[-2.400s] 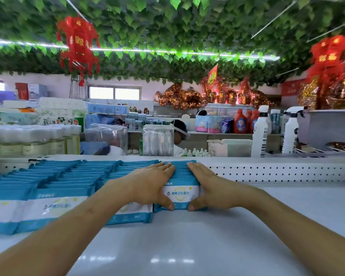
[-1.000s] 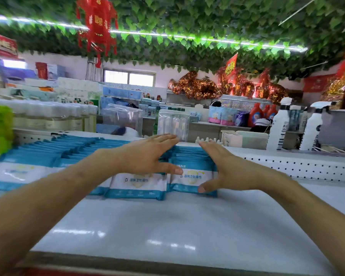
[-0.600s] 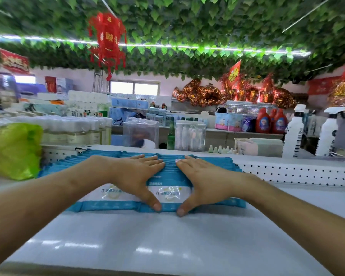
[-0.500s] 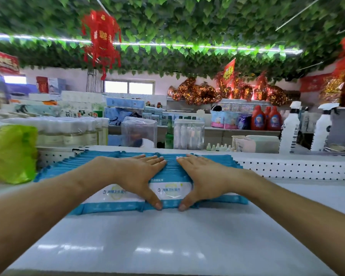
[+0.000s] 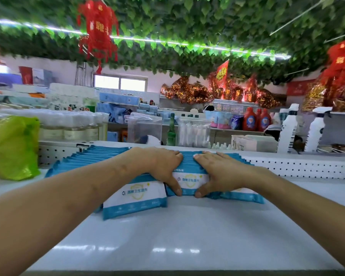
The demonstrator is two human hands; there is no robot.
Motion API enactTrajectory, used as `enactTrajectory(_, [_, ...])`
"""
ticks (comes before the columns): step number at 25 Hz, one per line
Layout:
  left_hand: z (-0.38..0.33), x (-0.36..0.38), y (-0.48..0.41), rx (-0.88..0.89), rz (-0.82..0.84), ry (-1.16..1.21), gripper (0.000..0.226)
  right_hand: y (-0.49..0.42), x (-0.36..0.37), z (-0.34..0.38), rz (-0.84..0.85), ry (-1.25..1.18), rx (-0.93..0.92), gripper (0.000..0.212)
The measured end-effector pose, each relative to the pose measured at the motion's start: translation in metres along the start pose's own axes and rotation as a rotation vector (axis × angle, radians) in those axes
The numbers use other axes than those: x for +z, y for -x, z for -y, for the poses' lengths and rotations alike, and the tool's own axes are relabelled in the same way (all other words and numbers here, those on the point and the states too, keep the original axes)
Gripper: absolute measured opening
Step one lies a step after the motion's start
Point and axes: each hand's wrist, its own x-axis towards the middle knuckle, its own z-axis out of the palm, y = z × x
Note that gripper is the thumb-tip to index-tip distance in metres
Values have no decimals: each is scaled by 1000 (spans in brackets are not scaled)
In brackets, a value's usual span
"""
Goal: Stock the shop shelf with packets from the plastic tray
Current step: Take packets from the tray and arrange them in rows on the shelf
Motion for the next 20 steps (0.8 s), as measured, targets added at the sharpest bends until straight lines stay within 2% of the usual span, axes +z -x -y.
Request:
enactTrajectory(4, [17,-15,36,-7,-42,184,107,5,-21,2,50,-69,-10,127])
enactTrajectory(7, [45,-23,84,-77,4,252,117,12,-42,23,25,-148,-99,123])
enactTrajectory(9, [60,-19,110,-113,107,285,123,14,-52,47,22,-145,-161,121])
enactTrajectory(11, [68,-9,122,-131,209,252,129,7,-53,71,28,-133,-206,123])
enactTrajectory(14, [71,7,121,-127,267,156,139,-12,-42,96,32,8,-260,137])
enactTrajectory(17, [74,15,110,-99,239,104,140,-27,-33,103,30,78,-269,140])
enactTrajectory(20, [82,19,97,-107,162,92,134,-39,-29,104,-6,76,-245,130])
